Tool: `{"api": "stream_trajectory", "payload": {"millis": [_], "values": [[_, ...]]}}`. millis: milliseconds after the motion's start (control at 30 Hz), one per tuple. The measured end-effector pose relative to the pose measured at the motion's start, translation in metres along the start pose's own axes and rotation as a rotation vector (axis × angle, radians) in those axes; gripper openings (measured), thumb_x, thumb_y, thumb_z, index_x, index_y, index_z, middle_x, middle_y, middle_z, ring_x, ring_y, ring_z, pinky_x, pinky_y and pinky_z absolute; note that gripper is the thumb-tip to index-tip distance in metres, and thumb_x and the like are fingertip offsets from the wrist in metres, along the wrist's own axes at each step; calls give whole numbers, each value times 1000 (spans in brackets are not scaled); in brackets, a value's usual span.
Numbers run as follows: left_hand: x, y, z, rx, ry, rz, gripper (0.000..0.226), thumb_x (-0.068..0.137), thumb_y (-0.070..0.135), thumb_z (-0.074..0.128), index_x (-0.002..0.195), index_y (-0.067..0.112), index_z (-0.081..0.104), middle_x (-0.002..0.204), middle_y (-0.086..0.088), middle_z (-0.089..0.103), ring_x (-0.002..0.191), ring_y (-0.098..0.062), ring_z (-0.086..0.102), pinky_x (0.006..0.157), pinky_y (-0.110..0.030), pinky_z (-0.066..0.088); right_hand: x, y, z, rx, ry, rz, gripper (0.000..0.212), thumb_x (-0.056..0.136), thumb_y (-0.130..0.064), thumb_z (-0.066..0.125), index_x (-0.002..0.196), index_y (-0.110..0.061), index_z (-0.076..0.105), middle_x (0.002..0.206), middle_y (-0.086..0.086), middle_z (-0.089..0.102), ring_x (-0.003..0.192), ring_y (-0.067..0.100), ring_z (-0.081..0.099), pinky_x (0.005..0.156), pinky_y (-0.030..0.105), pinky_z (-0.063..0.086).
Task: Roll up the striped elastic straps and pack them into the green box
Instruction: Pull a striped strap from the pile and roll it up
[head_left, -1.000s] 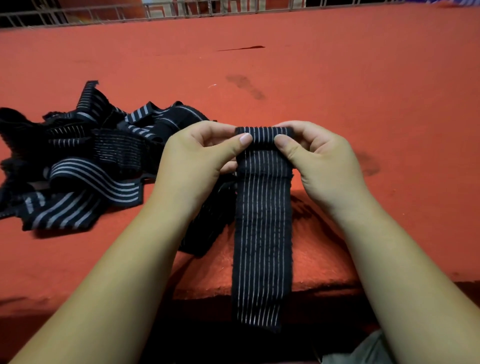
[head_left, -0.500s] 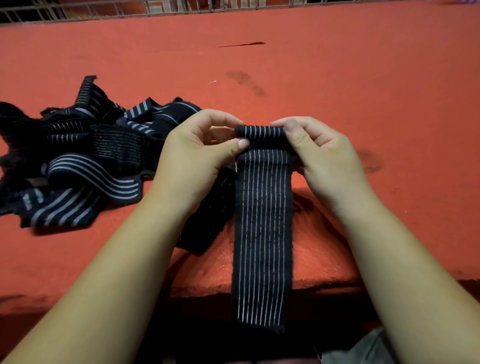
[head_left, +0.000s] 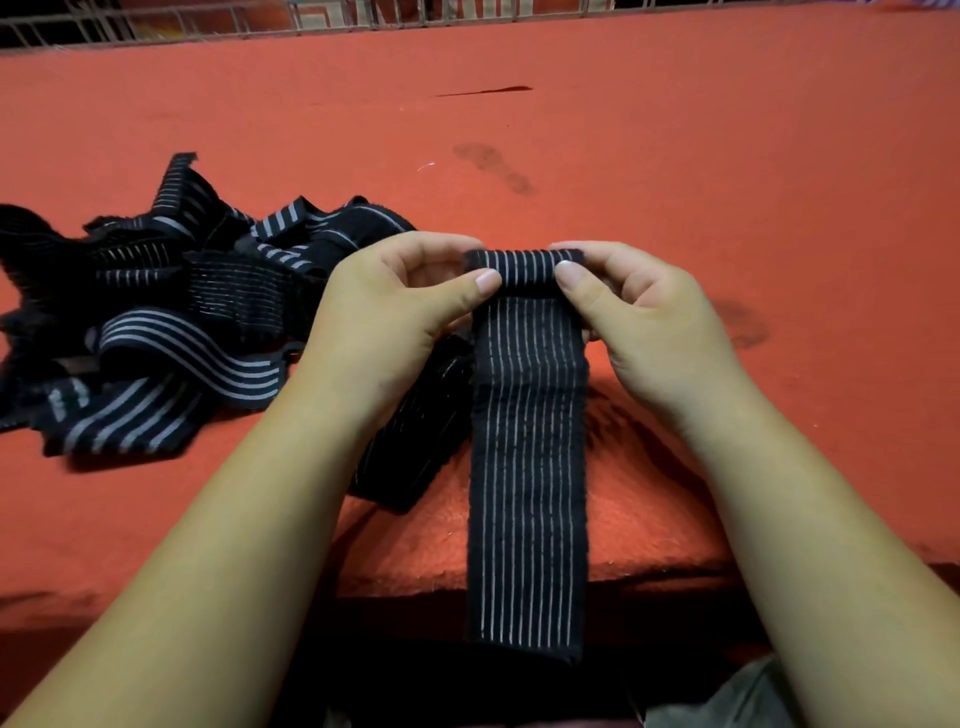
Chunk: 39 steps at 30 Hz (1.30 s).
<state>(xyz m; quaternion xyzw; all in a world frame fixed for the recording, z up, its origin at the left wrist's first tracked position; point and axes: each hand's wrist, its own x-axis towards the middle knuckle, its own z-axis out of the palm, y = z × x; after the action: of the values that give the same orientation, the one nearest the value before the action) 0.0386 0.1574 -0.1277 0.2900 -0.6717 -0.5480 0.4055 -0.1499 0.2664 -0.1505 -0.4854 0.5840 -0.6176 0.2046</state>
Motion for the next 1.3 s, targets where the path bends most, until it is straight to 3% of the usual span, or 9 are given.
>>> {"api": "stream_trajectory", "payload": {"millis": [67,233,433,533,833,1000,1100,1200,1300], "values": [[1,-1,0,10,22,-4,26,88,14,89,113,19,82,106,-6,82,104,-23,80,95,-42,64,-1,-1,0,-12,-19,-17,17,109,-16,62,121,-17,74,93,-2,76,76,6,65,70,24,54],[-1,-3,2,67,-8,-16,23,92,14,85,115,16,82,106,-8,83,103,-28,80,99,-54,63,-3,2,3,-4,-10,-49,20,106,-11,65,122,-20,73,111,7,77,96,11,70,91,36,58],[-4,3,0,41,13,24,25,91,7,84,111,21,81,104,-6,83,103,-32,79,97,-54,63,-2,-1,1,47,11,-8,20,105,-20,69,124,-20,76,101,12,78,82,15,65,74,40,58],[-7,6,3,27,14,18,25,91,5,83,112,18,81,104,-3,84,104,-22,80,97,-45,64,-3,-1,3,54,38,-32,20,104,-15,70,122,-17,77,113,9,80,97,19,72,93,49,60],[-16,11,13,172,60,122,18,105,26,70,116,26,85,101,13,83,101,-4,78,93,-32,62,-1,3,11,20,122,-55,40,104,-14,70,143,-18,69,136,-15,71,129,-8,61,112,17,45],[-15,9,15,171,70,141,16,104,20,71,114,23,84,100,9,84,99,-8,79,89,-34,64,-2,1,10,-21,100,-50,39,106,-21,68,145,-21,67,137,-19,69,131,-9,59,115,19,44],[-10,7,10,154,84,159,14,99,12,76,112,17,80,101,2,83,99,-15,80,90,-42,65,-2,-3,9,2,82,-50,29,107,-29,66,136,-29,73,127,-17,76,122,-3,67,108,25,51],[-10,7,9,134,36,127,17,99,10,77,114,17,76,101,-1,83,98,-18,80,85,-36,66,-3,-2,8,52,81,-40,21,108,-30,65,124,-26,77,107,-13,78,101,8,71,93,38,58],[-11,7,9,86,2,63,16,100,20,78,116,21,78,107,-1,83,104,-20,79,93,-43,65,-3,0,7,128,82,-29,19,107,-23,66,123,-21,76,96,-7,74,90,11,68,83,35,56]]}}
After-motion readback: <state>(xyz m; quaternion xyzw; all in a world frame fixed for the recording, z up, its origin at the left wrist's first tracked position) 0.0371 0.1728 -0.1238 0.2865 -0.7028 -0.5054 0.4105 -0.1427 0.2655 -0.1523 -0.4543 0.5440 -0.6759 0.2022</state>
